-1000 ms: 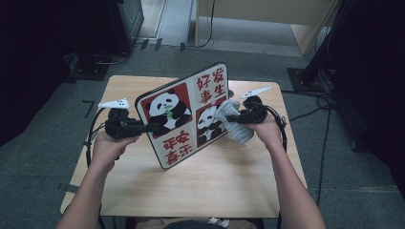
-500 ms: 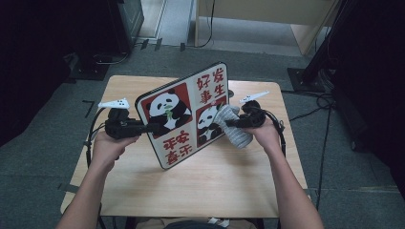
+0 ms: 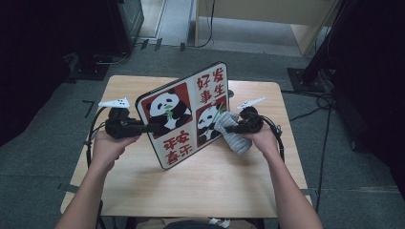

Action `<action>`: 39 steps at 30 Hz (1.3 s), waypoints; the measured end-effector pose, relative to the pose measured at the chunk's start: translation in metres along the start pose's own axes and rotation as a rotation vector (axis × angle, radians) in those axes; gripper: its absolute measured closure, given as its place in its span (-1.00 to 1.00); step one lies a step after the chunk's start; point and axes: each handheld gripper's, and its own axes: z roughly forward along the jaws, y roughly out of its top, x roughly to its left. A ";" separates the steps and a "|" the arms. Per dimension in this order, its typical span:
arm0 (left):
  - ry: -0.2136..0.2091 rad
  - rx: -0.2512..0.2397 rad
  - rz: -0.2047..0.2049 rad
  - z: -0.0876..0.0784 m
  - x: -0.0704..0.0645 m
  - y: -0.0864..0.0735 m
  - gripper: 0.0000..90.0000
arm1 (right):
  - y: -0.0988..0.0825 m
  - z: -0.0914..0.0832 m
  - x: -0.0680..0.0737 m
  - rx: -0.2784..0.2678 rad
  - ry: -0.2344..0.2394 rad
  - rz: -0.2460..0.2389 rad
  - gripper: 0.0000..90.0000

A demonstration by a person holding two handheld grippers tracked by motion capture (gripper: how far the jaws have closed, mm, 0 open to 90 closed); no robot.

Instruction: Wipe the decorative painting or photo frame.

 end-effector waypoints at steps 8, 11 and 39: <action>-0.007 0.001 0.000 0.000 0.001 0.000 0.70 | -0.007 0.008 -0.001 0.009 0.007 0.010 0.53; -0.010 0.003 -0.002 0.000 0.001 0.000 0.70 | -0.011 0.010 -0.003 0.005 0.015 0.026 0.53; -0.011 -0.001 -0.020 0.000 0.001 -0.001 0.68 | -0.010 -0.015 0.001 -0.025 0.019 0.056 0.54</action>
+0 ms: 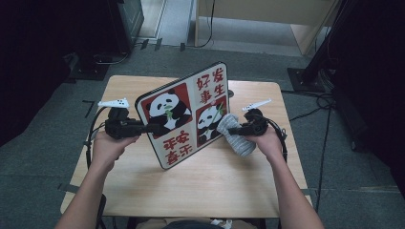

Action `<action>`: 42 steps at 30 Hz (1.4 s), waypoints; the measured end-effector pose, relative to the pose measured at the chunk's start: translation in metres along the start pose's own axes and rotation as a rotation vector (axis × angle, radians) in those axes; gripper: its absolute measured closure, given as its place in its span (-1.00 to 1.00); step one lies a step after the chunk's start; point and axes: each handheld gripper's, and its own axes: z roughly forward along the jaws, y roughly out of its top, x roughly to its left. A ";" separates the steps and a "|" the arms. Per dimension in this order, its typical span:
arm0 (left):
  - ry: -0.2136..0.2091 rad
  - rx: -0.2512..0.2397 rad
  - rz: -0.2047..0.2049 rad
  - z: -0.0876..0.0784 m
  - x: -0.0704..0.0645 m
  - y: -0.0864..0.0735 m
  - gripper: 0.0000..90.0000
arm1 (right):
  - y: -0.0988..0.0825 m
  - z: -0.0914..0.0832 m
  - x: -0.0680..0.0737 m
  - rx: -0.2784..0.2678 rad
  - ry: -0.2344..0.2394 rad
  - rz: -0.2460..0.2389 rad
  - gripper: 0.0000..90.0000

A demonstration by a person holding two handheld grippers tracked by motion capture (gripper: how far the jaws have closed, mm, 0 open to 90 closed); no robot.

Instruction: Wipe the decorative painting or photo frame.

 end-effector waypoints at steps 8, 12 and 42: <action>0.000 0.001 0.002 0.000 0.000 0.000 0.69 | 0.019 -0.024 0.013 -0.055 -0.002 -0.027 0.53; -0.001 0.003 0.004 0.000 -0.001 0.000 0.69 | 0.029 -0.034 0.024 -0.076 -0.002 -0.054 0.53; -0.001 -0.003 0.001 -0.001 0.000 -0.001 0.70 | 0.163 -0.107 0.100 -0.186 -0.012 -0.234 0.53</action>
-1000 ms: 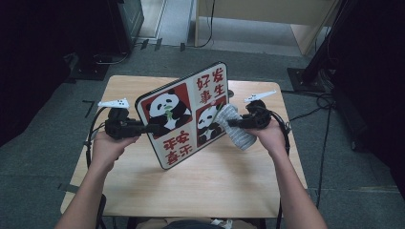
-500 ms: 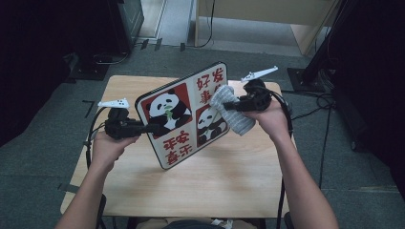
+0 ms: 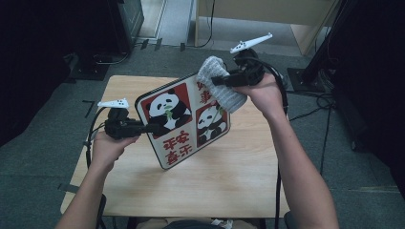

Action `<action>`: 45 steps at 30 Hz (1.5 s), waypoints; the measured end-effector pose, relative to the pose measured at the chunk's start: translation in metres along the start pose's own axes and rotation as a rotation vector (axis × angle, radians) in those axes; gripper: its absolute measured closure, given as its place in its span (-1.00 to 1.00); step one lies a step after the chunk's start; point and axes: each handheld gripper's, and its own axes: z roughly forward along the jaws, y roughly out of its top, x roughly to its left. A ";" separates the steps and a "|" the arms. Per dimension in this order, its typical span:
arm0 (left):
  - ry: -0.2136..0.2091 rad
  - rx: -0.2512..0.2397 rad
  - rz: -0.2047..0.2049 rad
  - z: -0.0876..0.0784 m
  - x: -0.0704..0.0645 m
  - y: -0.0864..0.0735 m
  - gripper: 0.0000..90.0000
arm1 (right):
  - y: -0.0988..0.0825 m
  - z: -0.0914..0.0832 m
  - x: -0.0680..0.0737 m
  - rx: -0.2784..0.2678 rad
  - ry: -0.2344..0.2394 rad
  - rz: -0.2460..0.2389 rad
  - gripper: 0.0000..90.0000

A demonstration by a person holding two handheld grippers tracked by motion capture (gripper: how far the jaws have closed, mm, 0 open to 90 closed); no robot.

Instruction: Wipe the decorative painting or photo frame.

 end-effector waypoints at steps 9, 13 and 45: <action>-0.017 0.002 0.002 -0.001 0.003 0.000 0.69 | 0.000 0.024 0.002 0.050 0.003 -0.003 0.53; -0.020 0.002 -0.001 -0.001 0.003 0.000 0.69 | -0.004 0.031 0.000 0.059 0.013 0.006 0.53; -0.025 0.005 0.001 -0.002 0.004 -0.001 0.69 | -0.033 0.047 -0.005 0.071 0.040 0.026 0.51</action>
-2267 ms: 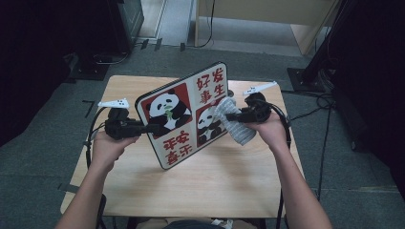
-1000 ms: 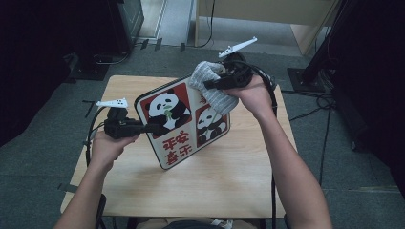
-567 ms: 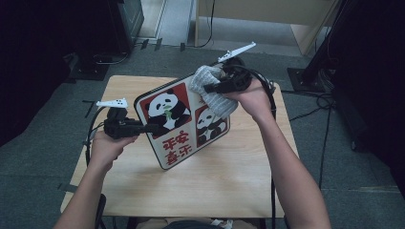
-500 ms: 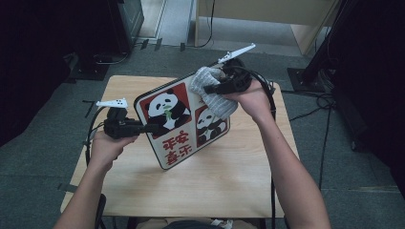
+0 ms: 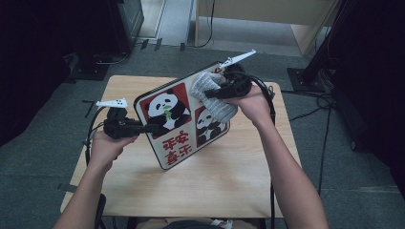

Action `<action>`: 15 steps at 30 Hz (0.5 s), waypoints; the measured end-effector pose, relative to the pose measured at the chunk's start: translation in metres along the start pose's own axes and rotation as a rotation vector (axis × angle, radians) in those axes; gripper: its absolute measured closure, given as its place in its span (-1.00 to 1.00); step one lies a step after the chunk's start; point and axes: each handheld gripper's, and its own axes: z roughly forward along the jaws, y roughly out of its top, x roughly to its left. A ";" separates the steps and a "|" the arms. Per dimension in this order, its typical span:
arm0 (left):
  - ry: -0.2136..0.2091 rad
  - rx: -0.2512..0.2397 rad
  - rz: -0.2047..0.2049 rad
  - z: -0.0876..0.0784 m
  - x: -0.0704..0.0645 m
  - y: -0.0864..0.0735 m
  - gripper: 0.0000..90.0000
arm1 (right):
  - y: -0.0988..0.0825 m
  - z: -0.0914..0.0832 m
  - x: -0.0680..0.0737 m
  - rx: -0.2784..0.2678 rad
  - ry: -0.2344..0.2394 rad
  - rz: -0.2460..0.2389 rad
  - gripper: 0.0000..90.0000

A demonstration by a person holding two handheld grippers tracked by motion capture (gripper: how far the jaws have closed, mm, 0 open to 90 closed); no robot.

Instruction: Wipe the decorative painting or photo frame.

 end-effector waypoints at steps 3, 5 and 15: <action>-0.001 0.000 0.003 0.000 0.000 0.000 0.69 | -0.003 0.001 -0.001 -0.003 0.003 0.000 0.51; -0.001 0.001 0.005 0.001 -0.001 0.000 0.69 | -0.006 0.002 -0.001 0.001 0.006 -0.007 0.51; 0.001 0.003 0.004 0.001 -0.001 0.001 0.69 | -0.020 0.009 -0.002 -0.001 0.011 -0.019 0.50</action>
